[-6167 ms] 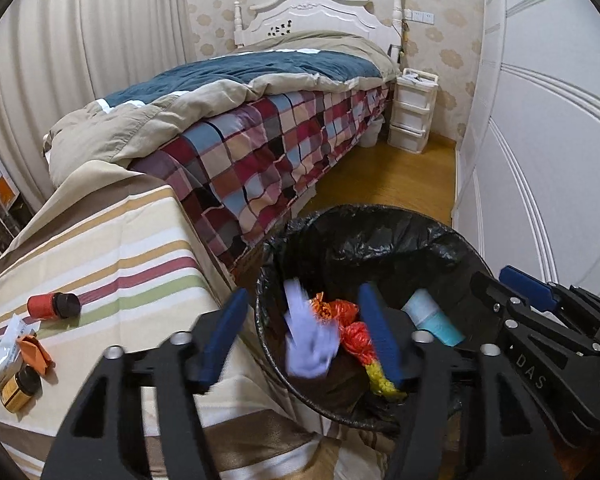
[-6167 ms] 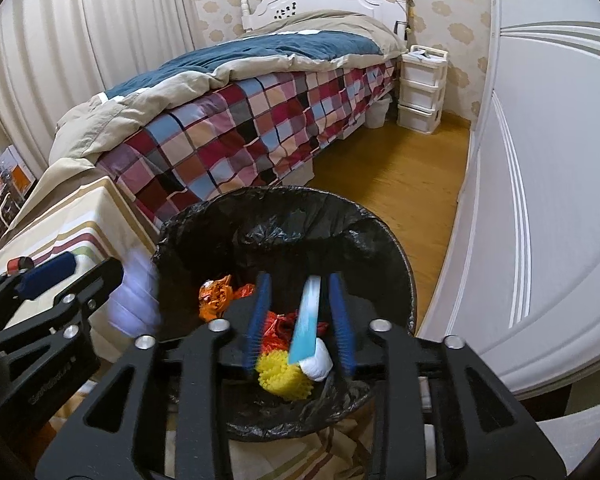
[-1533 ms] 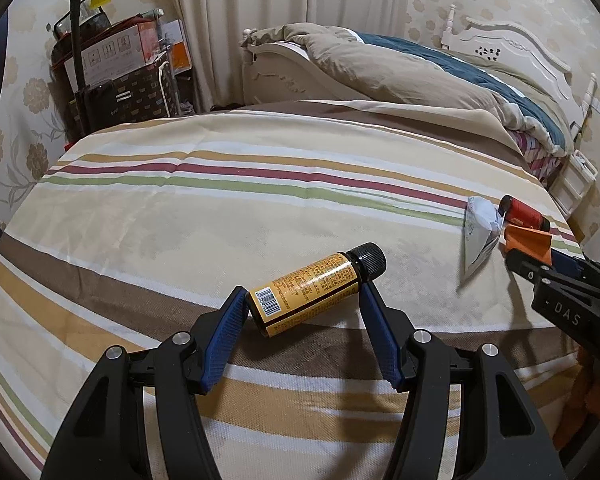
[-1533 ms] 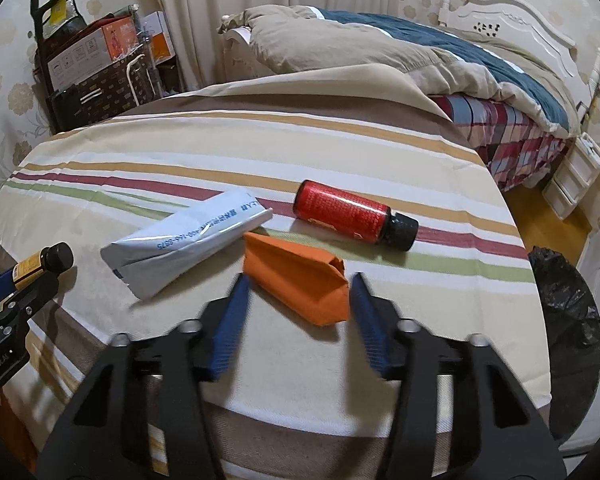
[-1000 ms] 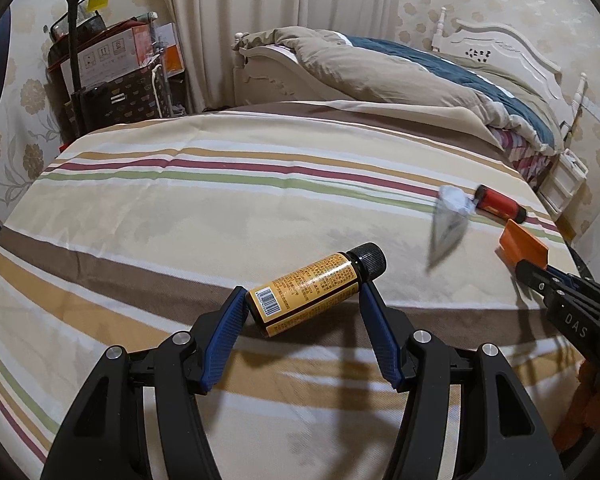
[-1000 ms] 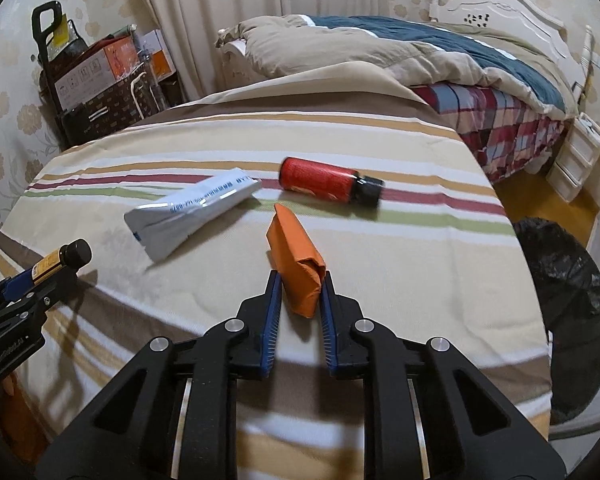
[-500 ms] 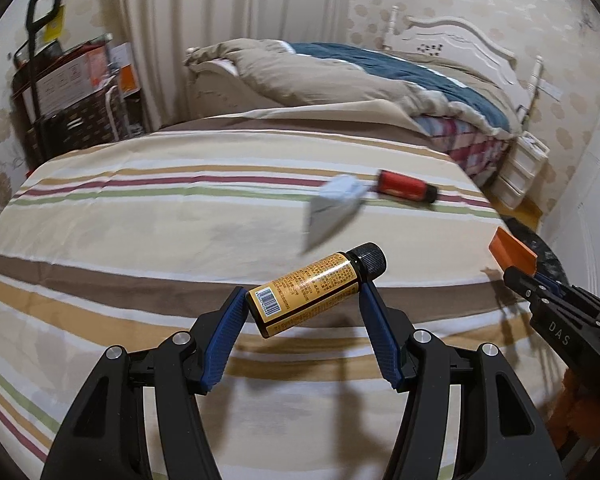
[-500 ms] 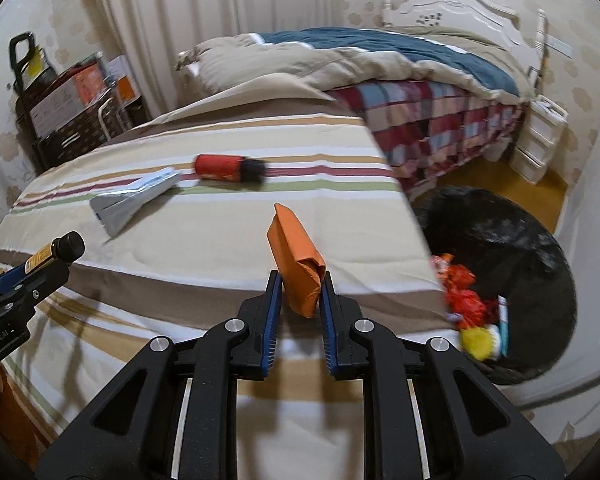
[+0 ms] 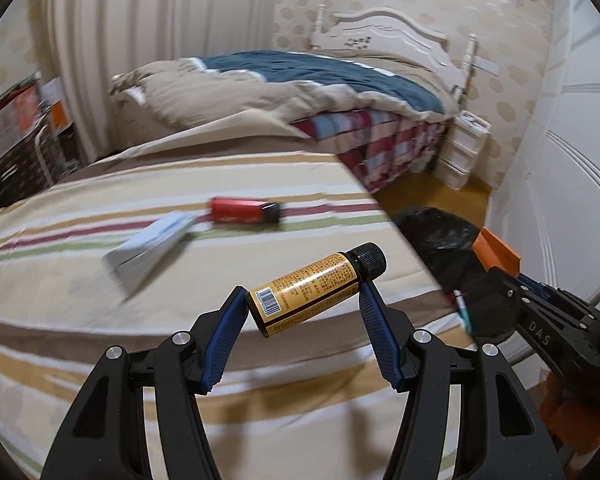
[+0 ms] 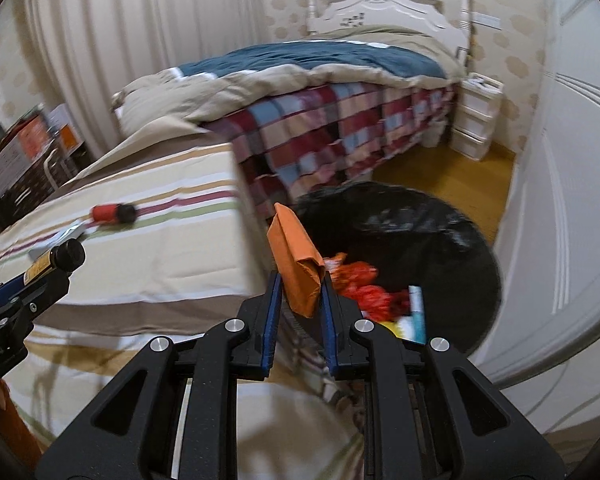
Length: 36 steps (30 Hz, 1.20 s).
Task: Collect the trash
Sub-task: 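Carry the amber bottle and orange paper over the bin and open both tools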
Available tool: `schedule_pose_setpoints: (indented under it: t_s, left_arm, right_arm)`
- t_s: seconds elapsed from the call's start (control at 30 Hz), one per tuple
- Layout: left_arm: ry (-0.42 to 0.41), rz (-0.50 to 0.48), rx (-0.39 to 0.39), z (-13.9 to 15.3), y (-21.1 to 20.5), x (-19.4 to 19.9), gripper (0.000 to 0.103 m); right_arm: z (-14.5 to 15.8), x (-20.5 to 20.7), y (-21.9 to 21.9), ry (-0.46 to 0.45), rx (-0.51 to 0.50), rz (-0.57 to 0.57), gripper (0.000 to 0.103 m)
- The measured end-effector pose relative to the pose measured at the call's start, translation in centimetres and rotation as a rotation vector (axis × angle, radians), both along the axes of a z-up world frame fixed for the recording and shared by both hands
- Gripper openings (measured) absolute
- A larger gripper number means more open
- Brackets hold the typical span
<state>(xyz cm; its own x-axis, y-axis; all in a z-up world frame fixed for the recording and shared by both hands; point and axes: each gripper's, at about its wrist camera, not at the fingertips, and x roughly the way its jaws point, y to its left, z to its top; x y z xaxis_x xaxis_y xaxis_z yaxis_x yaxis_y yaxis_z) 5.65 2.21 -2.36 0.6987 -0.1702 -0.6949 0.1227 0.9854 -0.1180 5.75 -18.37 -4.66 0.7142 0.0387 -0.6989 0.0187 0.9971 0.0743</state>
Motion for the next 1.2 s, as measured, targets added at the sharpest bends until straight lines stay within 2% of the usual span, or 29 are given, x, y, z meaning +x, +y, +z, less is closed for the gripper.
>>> schedule_pose_setpoints:
  t_s: [0.4,1.0,1.1,1.17,1.2]
  left_arm:
    - [-0.013,-0.117,0.014,-0.6,-7.6,3.4,0.059]
    - [-0.002,-0.171,0.064,-2.0,-14.1,7.5,0.059]
    - [-0.004,-0.186,0.085,-2.2,-14.8,7.6,0.059]
    - [-0.003,-0.188,0.099,-2.3,-15.1,7.5,0.072]
    - [-0.006,-0.186,0.101,-2.3,-15.1,7.5,0.074]
  right_arm:
    - [-0.7,1.8,-5.7,0.002,0.000,-0.112,0.018]
    - [-2.9,4.6,-10.1,0.030,0.032,-0.210,0.019]
    - [-3.2,4.6,-10.7,0.027,0.032,-0.226,0.022]
    - [-3.4,4.5,-11.0,0.022,0.033,-0.238,0.031]
    - [-3.4,4.5,-11.1,0.020,0.033,-0.244,0.037]
